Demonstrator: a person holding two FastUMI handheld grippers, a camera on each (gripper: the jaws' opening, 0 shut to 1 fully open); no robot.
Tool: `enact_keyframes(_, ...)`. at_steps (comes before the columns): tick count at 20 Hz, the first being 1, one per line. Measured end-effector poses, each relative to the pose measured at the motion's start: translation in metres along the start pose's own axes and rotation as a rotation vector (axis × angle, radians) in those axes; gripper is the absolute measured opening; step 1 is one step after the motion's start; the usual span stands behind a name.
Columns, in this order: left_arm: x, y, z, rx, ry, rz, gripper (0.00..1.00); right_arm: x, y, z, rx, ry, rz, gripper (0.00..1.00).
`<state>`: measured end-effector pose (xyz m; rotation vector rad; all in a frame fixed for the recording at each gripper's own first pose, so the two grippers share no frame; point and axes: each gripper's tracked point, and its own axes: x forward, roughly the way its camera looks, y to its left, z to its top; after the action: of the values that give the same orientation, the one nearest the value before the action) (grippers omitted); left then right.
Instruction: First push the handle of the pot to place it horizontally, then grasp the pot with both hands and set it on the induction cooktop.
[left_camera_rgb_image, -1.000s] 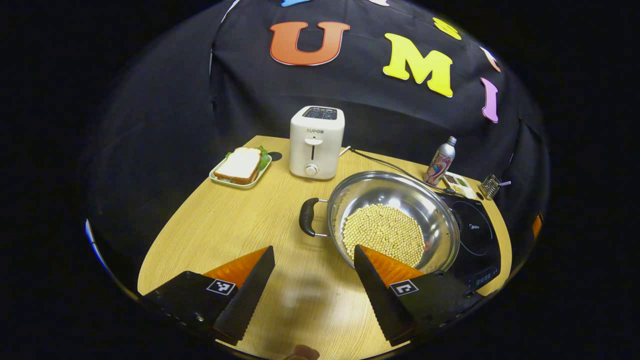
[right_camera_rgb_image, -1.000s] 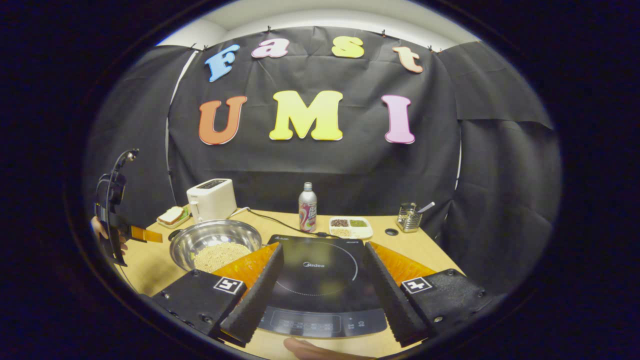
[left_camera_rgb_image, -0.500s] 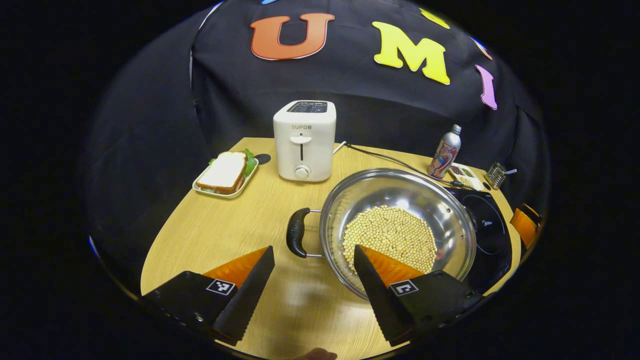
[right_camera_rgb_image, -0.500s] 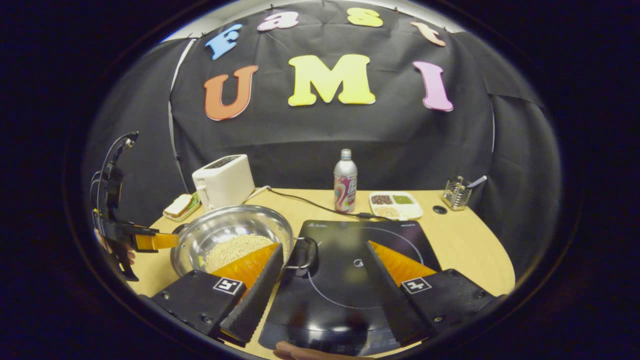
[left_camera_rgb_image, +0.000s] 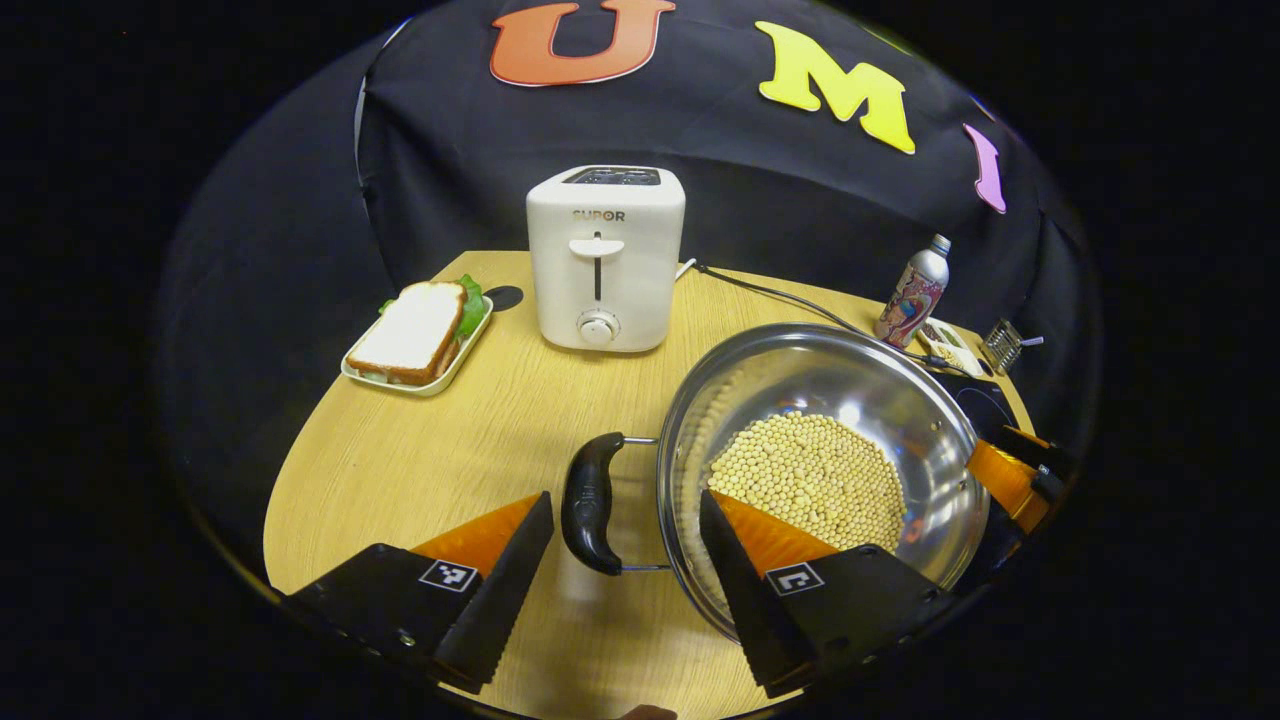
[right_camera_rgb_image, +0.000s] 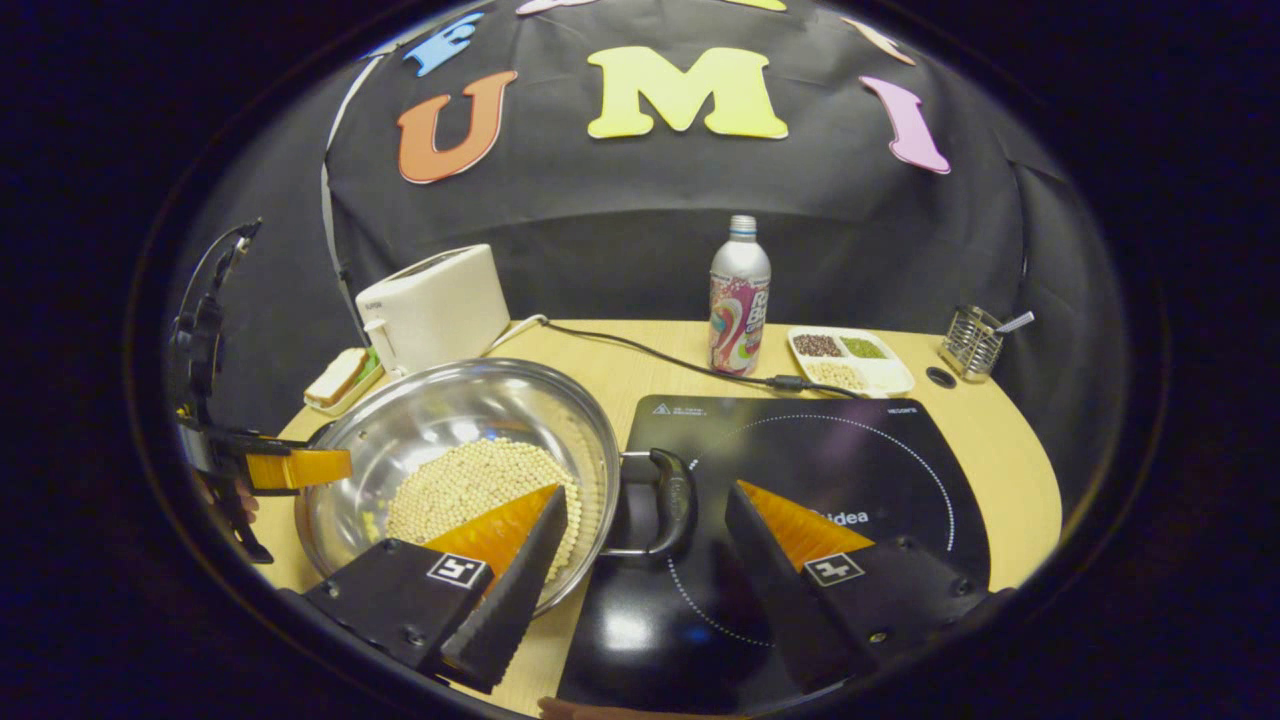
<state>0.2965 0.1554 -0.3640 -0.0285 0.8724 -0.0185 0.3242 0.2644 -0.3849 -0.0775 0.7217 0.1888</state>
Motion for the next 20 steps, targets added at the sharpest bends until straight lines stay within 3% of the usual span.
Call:
enact_keyframes(2,0.004,-0.003,-0.001,0.015,0.014,0.002,0.86,0.005,0.009,-0.006,0.016,0.033,0.041,0.96)
enact_keyframes(4,0.006,0.003,-0.001,0.042,0.026,0.029,0.76,0.005,0.005,-0.008,0.016,0.048,0.022,0.89)
enact_keyframes(5,0.009,0.002,0.000,0.034,0.017,0.029,0.83,0.006,0.001,-0.011,0.011,0.070,0.012,0.89)
enact_keyframes(6,0.008,0.001,-0.002,0.038,0.022,0.025,0.77,0.007,0.003,-0.010,0.018,0.059,0.013,0.74)
enact_keyframes(7,0.006,0.002,-0.002,0.041,0.022,0.019,0.67,0.012,0.002,-0.013,0.012,0.078,0.014,0.75)
enact_keyframes(8,0.007,0.001,-0.002,0.041,0.020,0.015,0.65,0.014,0.002,-0.010,0.013,0.073,0.011,0.72)
enact_keyframes(11,0.006,0.002,-0.002,0.050,0.023,0.018,0.63,0.016,0.002,-0.009,0.012,0.073,0.002,0.68)
enact_keyframes(12,0.005,0.002,-0.003,0.053,0.024,0.021,0.71,0.016,0.002,-0.008,0.004,0.071,0.000,0.65)
enact_keyframes(13,0.004,0.002,-0.003,0.058,0.027,0.022,0.70,0.017,0.001,-0.007,0.006,0.070,0.001,0.61)
enact_keyframes(14,0.004,0.002,-0.003,0.060,0.030,0.025,0.62,0.017,0.003,-0.006,0.001,0.068,0.003,0.62)
enact_keyframes(16,0.003,0.003,-0.003,0.058,0.031,0.031,0.62,0.018,0.002,-0.005,-0.012,0.069,0.003,0.58)
enact_keyframes(17,0.003,0.003,-0.003,0.062,0.035,0.035,0.70,0.017,0.003,-0.005,-0.020,0.070,0.000,0.60)
enact_keyframes(18,0.002,0.004,-0.004,0.060,0.041,0.045,0.70,0.017,0.004,-0.004,-0.024,0.070,0.000,0.56)
enact_keyframes(19,0.001,0.004,-0.005,0.054,0.052,0.056,0.61,0.016,0.005,-0.005,-0.030,0.071,0.003,0.56)
enact_keyframes(20,-0.001,0.004,-0.005,0.050,0.057,0.061,0.70,0.015,0.006,-0.004,-0.035,0.065,0.010,0.58)
